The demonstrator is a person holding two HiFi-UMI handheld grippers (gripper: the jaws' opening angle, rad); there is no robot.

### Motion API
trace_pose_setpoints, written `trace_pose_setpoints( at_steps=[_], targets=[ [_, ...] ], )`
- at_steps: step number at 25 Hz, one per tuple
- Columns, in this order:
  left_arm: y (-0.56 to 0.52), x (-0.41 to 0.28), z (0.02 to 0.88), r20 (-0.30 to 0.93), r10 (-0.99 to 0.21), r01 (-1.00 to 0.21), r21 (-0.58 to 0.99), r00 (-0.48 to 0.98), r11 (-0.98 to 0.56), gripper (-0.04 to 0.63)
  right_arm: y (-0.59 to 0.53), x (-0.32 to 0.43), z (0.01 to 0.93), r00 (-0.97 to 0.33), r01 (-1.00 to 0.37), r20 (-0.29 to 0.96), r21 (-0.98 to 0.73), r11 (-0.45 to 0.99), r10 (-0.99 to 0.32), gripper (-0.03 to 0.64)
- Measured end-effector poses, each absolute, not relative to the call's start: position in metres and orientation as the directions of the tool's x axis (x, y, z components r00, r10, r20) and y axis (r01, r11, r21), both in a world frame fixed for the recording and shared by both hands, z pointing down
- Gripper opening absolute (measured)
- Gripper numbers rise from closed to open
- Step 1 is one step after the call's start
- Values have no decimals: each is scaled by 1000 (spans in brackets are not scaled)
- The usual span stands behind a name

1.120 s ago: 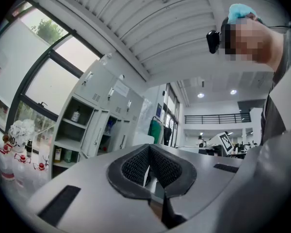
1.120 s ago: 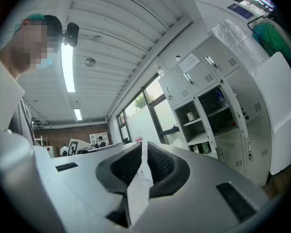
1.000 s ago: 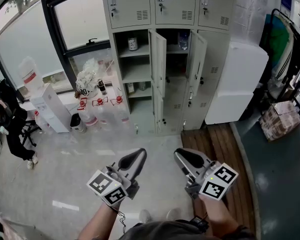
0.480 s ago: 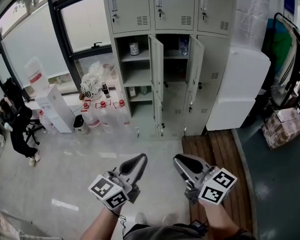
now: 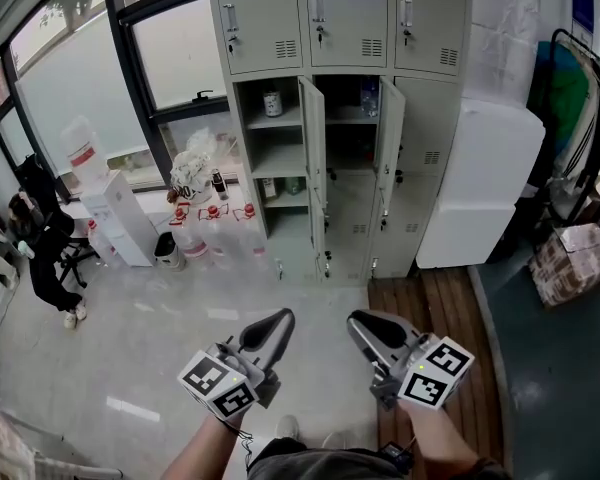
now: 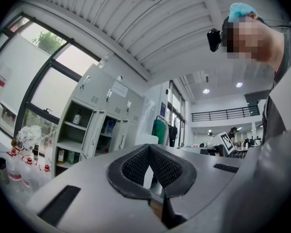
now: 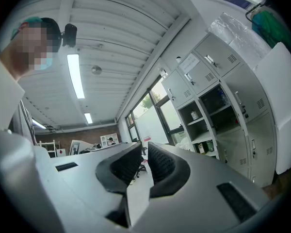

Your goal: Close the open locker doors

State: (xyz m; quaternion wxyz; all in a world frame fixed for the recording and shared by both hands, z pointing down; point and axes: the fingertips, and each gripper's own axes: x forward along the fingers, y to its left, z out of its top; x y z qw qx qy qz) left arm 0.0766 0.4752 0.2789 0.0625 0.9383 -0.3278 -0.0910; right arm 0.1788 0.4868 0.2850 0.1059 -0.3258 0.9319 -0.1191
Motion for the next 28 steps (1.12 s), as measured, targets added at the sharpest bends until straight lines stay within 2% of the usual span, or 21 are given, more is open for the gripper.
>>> trace_pose_setpoints(
  at_steps=[13,28],
  targets=[
    [448,60,280,-134,-641,-617,182,756,-766,8,457,164,287,-775,-575,-106,-291,765,-623,41],
    [336,-4,286,-142,-610,-580,206,780,-788,8,350,105,292,-739,-625,-78,-289,725,-669,40]
  ],
)
